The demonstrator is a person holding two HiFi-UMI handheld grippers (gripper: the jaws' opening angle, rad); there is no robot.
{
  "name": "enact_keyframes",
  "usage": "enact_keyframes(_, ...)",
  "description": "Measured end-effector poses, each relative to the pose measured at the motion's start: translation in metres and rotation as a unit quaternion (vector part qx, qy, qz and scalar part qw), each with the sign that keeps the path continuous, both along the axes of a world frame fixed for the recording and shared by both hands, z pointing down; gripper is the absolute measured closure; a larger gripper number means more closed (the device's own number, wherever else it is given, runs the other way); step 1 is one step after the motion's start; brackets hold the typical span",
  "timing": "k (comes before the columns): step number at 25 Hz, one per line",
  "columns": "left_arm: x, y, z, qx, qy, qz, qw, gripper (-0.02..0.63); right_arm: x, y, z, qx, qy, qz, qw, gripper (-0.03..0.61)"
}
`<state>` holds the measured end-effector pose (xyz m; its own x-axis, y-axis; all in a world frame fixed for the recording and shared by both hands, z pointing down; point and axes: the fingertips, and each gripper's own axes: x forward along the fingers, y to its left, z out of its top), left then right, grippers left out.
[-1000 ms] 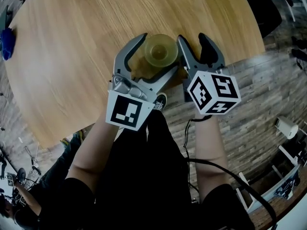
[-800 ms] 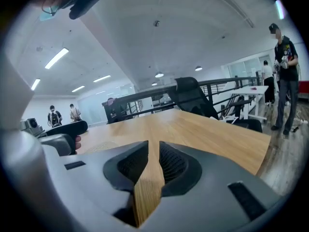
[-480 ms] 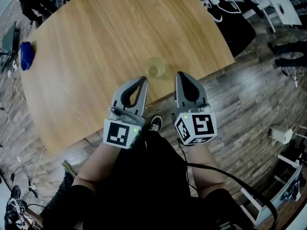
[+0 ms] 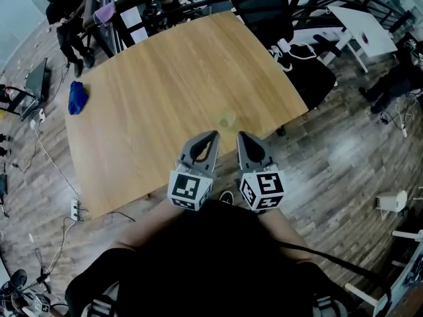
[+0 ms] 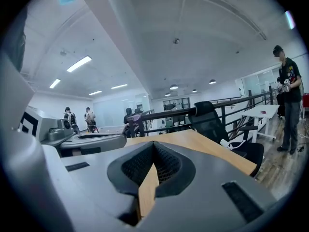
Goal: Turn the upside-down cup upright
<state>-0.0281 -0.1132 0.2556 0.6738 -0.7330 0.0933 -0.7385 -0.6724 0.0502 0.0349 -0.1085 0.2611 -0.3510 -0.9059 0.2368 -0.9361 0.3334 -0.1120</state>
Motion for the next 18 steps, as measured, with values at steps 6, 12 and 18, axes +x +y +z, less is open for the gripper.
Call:
enact_keyframes(6, -0.009, 0.026, -0.029, 0.005, 0.018, 0.014, 0.9997, 0.606, -0.011, 0.018, -0.035, 0.025, 0.007, 0.005, 1.000, 0.566)
enact_keyframes(12, -0.018, 0.033, -0.047, 0.020, 0.012, 0.014, 0.9996, 0.606, -0.026, 0.029, -0.057, 0.040, 0.012, -0.002, 0.999, 0.566)
enact_keyframes(18, -0.017, 0.012, -0.035, 0.026, 0.002, 0.019, 0.9995, 0.606, -0.023, 0.008, -0.044, 0.045, 0.021, -0.004, 0.999, 0.566)
